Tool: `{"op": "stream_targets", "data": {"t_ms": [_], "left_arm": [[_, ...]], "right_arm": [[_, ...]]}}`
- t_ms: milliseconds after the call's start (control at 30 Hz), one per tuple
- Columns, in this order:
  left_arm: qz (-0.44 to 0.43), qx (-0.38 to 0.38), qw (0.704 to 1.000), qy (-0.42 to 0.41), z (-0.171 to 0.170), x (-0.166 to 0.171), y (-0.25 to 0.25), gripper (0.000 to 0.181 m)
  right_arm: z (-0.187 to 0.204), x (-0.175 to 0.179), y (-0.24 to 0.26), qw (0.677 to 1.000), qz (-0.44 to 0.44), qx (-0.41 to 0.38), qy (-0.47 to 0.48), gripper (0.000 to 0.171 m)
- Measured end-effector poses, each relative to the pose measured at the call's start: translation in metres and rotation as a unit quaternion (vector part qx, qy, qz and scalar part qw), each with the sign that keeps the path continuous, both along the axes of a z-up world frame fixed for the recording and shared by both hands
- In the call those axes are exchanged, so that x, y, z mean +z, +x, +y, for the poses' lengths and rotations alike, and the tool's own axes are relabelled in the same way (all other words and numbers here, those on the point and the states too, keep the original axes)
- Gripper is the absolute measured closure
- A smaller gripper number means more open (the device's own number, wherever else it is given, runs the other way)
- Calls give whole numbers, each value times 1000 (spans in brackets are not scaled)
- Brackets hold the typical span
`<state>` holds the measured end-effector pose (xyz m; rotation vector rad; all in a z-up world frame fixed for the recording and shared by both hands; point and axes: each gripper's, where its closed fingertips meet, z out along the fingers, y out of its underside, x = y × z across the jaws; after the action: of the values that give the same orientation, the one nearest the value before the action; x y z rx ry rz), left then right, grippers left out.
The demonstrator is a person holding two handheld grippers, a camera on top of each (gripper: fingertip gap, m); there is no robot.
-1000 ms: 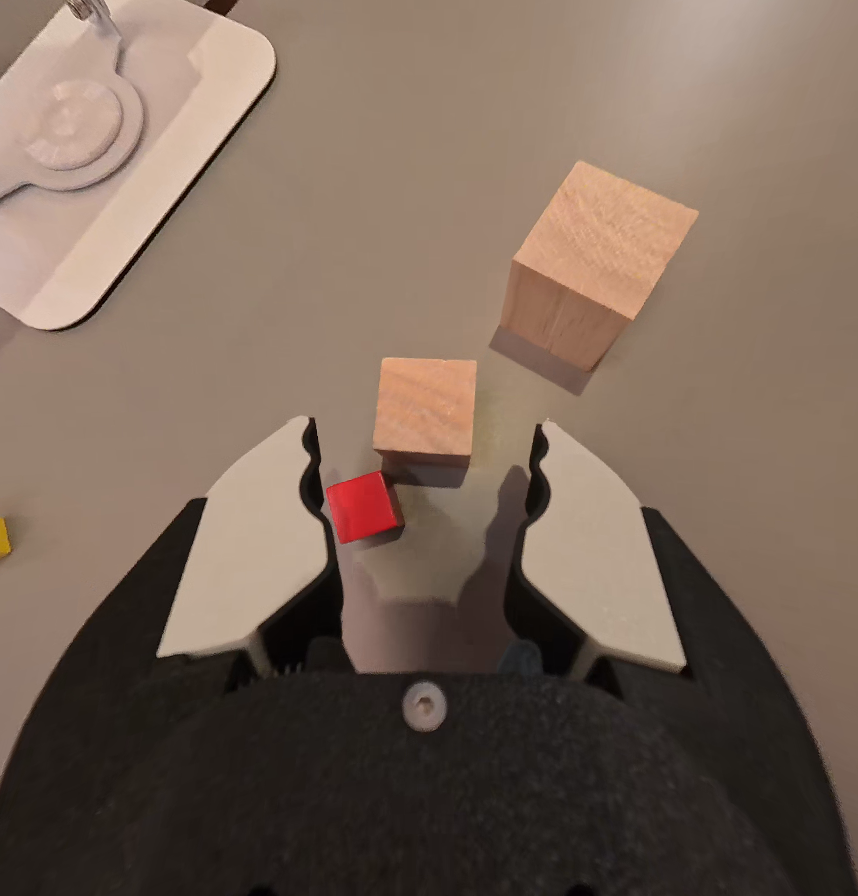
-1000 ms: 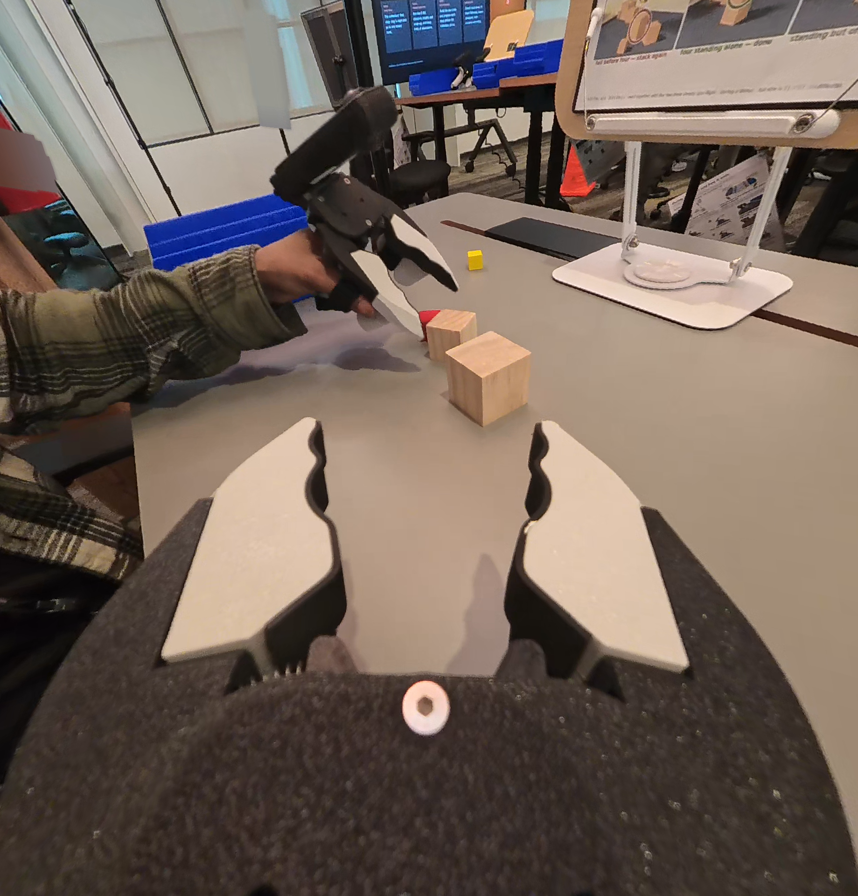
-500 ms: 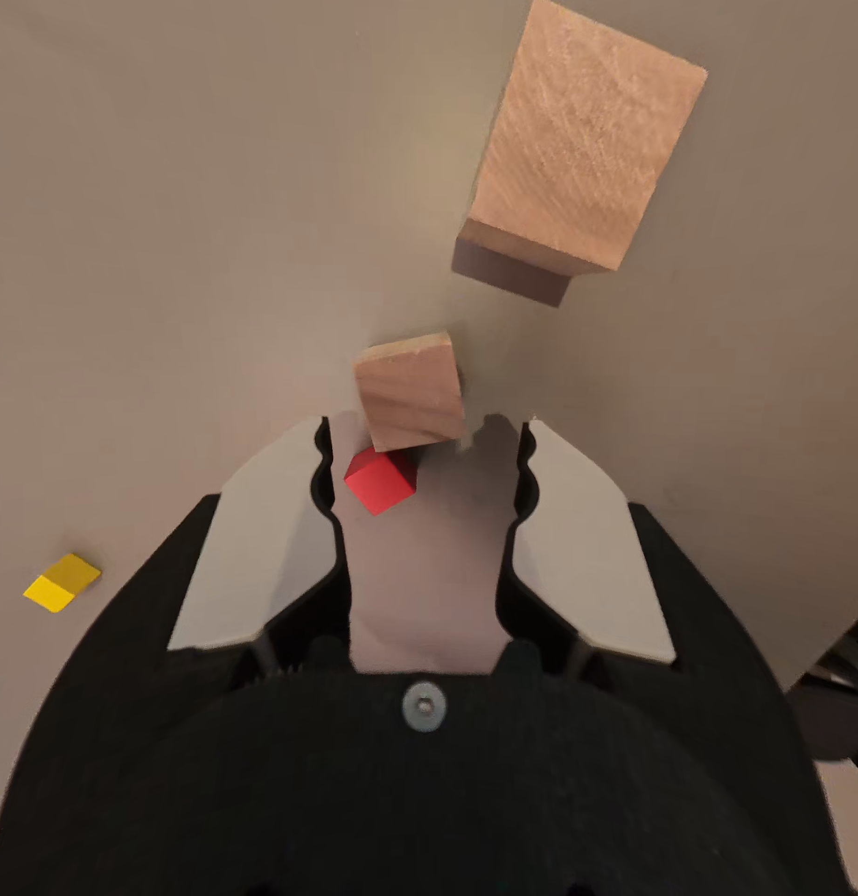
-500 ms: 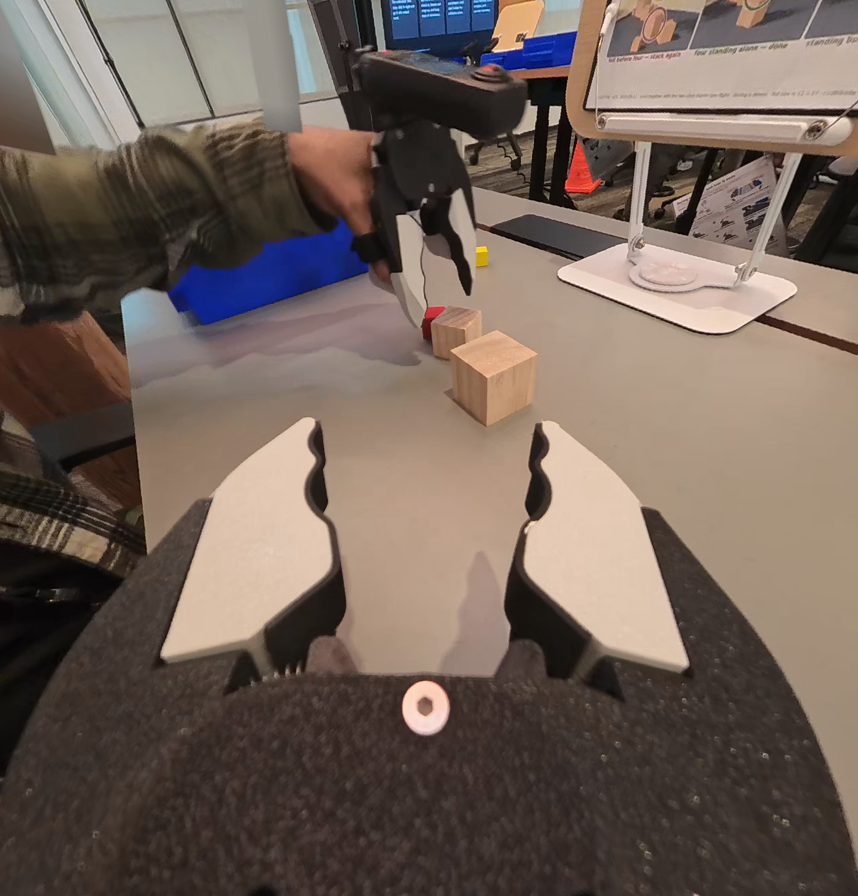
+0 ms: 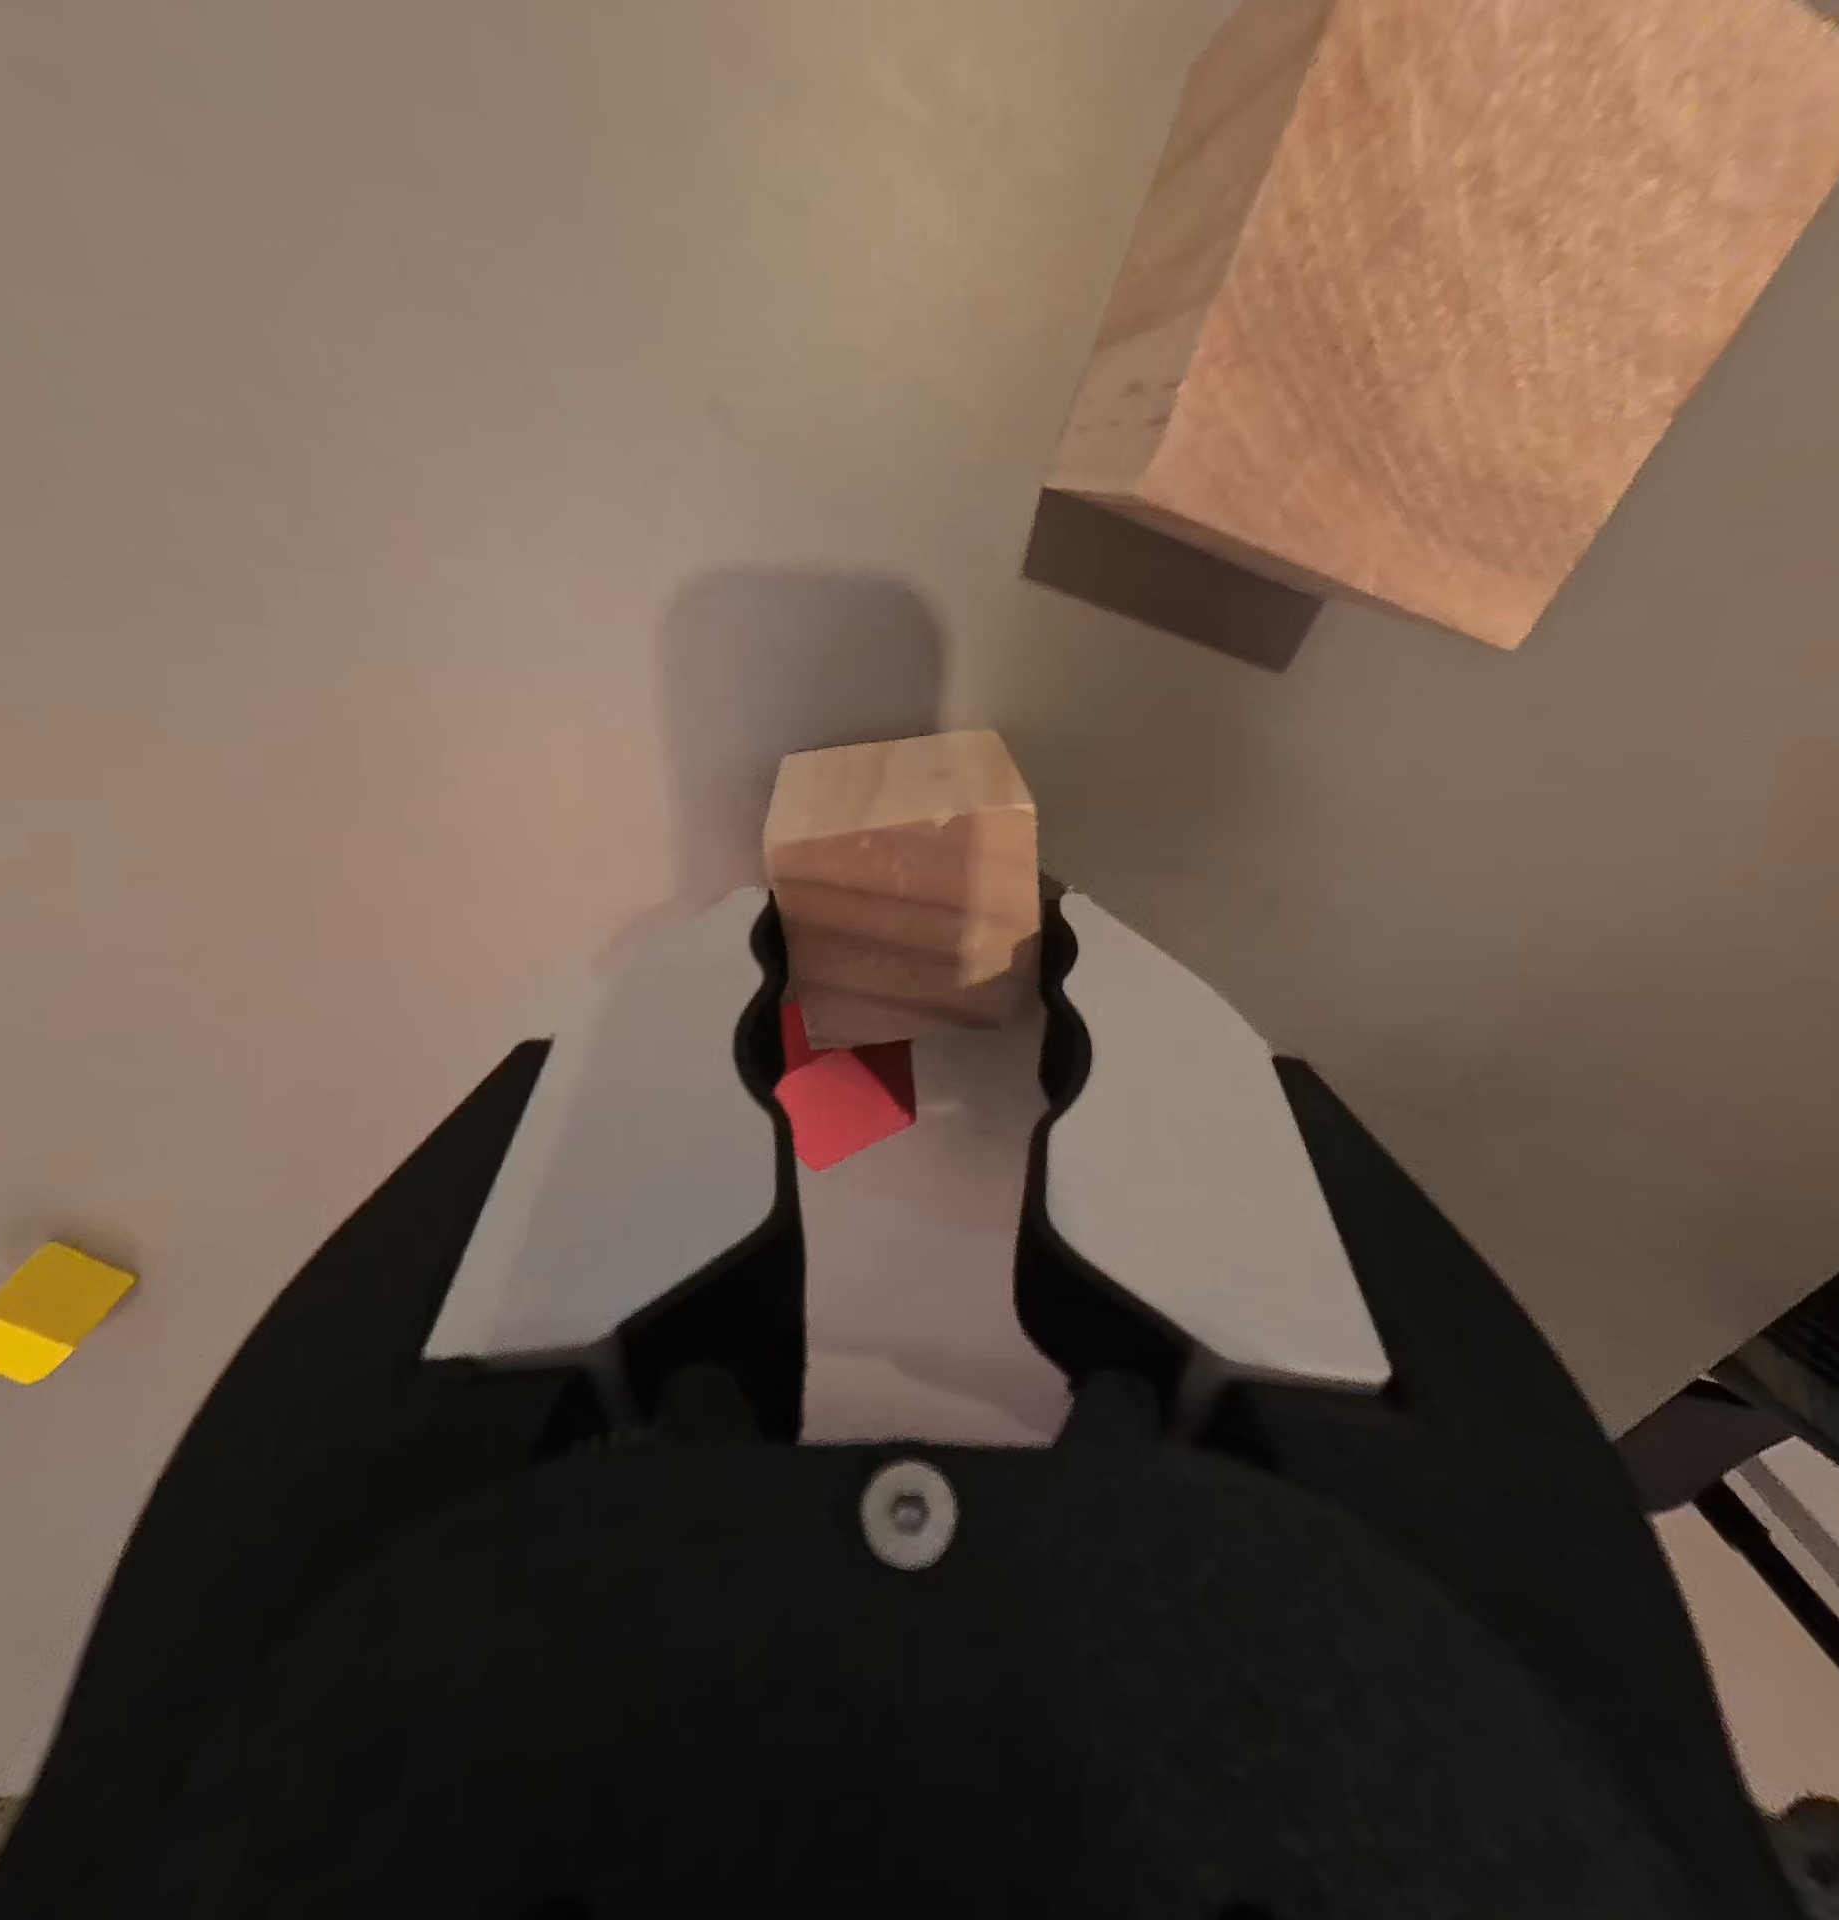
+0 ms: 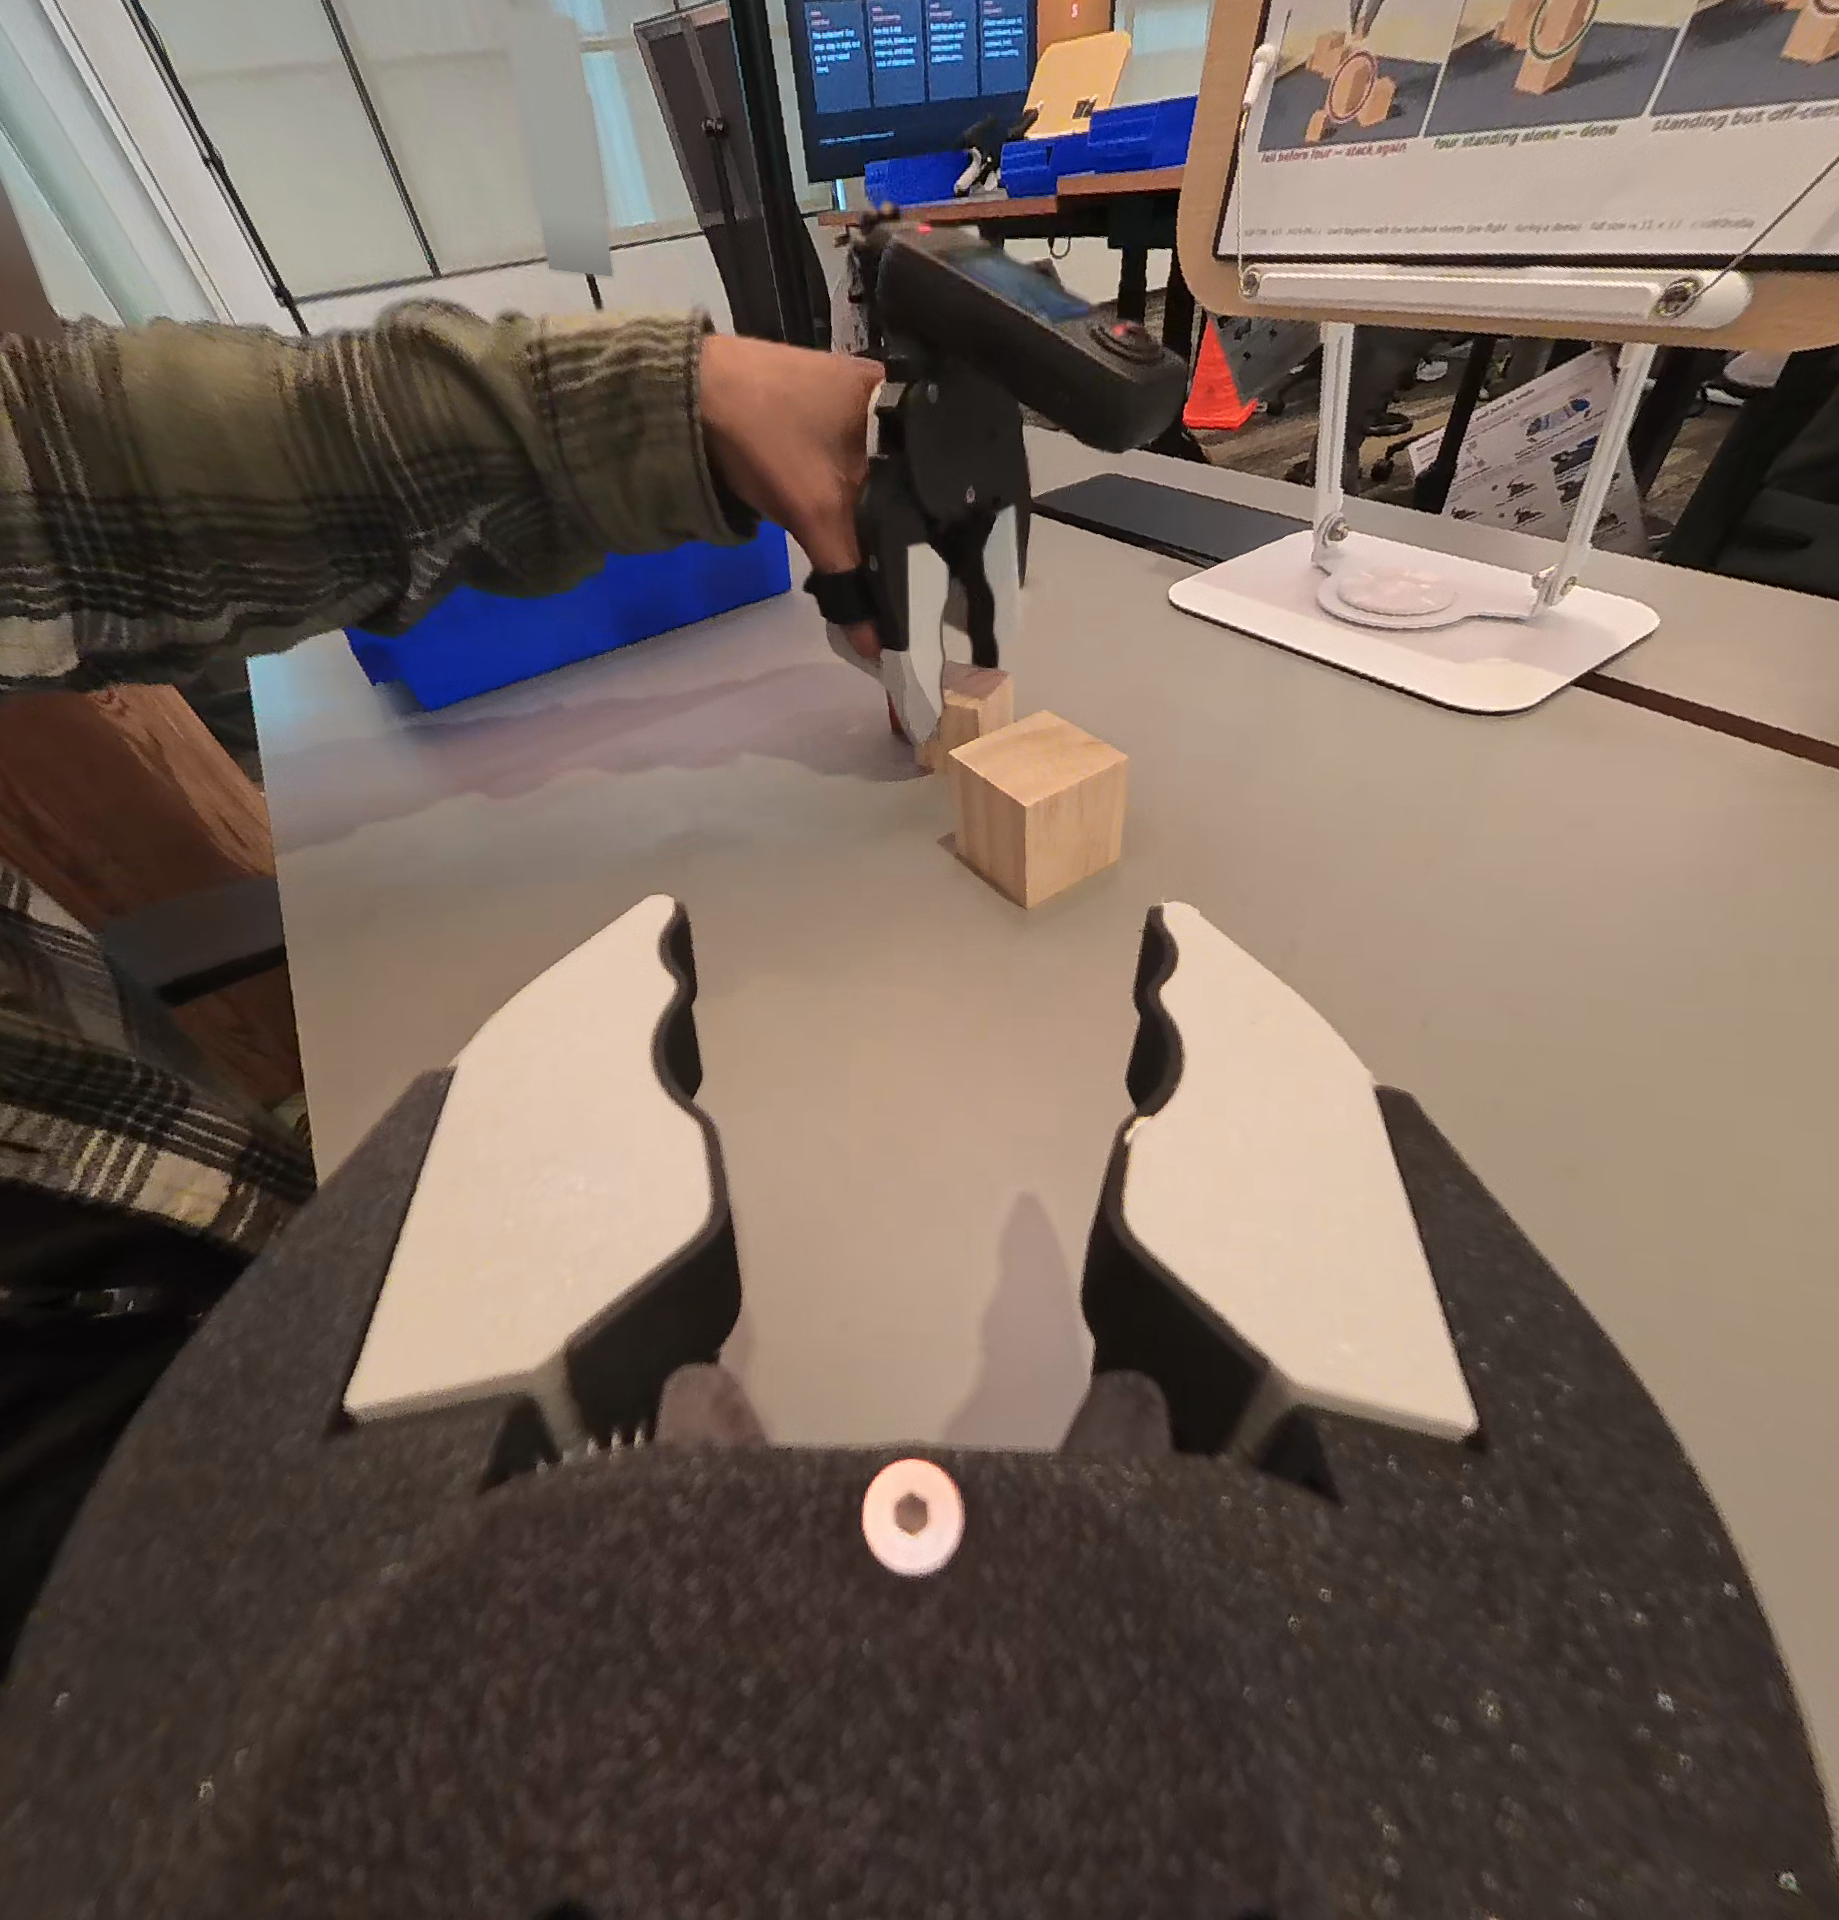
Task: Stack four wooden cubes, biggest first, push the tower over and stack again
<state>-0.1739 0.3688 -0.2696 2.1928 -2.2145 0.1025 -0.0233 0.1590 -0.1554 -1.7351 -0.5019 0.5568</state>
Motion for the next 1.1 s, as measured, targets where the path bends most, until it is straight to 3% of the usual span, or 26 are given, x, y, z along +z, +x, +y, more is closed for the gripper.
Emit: {"op": "stream_targets", "data": {"t_ms": [133, 233, 467, 667, 1100], "left_arm": [[3, 2, 1000, -3, 4, 6, -5, 136], [-28, -4, 1000, 13, 6, 29, 1, 136], [-71, -73, 994, 38, -27, 80, 40, 136], [-52, -121, 991, 30, -48, 79, 56, 136], [-14, -176, 984, 23, -55, 62, 70, 135]], "right_arm": [[0, 0, 0, 1000, 0, 1, 0, 90], [0, -1, -1, 1000, -2, 1, -2, 90], [3, -6, 0, 1000, -17, -3, -10, 91], [2, -3, 0, 1000, -16, -3, -6, 91], [-2, 1, 1, 1000, -14, -2, -1, 91]]}}
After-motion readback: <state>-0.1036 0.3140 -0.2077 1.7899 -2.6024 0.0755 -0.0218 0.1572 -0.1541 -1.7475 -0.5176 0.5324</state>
